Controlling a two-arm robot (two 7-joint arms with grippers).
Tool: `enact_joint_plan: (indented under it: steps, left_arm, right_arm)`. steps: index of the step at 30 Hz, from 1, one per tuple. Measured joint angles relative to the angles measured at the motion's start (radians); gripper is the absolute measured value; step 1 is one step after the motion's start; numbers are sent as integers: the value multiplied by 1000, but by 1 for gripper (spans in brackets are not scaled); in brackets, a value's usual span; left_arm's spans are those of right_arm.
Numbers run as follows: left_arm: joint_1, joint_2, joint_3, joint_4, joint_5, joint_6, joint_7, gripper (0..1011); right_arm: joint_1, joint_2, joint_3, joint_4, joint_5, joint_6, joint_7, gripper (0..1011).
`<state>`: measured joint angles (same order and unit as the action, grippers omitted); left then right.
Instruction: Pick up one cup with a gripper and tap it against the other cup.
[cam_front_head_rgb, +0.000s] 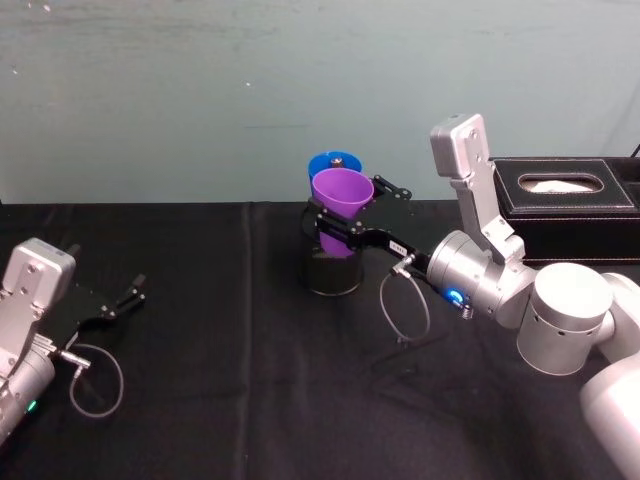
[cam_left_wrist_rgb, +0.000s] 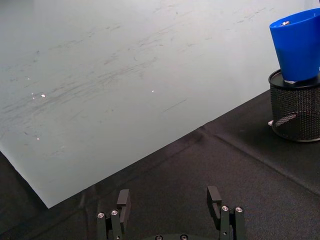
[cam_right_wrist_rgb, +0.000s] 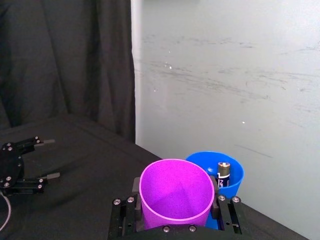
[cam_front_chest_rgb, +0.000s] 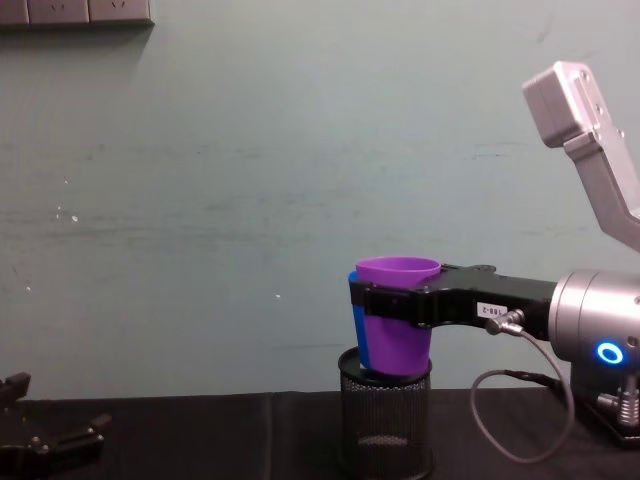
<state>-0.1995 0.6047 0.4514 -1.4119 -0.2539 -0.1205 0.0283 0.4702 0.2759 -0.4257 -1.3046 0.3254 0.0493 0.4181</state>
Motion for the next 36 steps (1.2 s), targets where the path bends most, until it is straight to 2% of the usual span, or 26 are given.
enact_joint_plan:
  steps: [36]
  left_arm:
    - [0,0,0,0,0,0,0,1000]
  right_arm:
    - [54,-28,16,49,-5,6,-7,741]
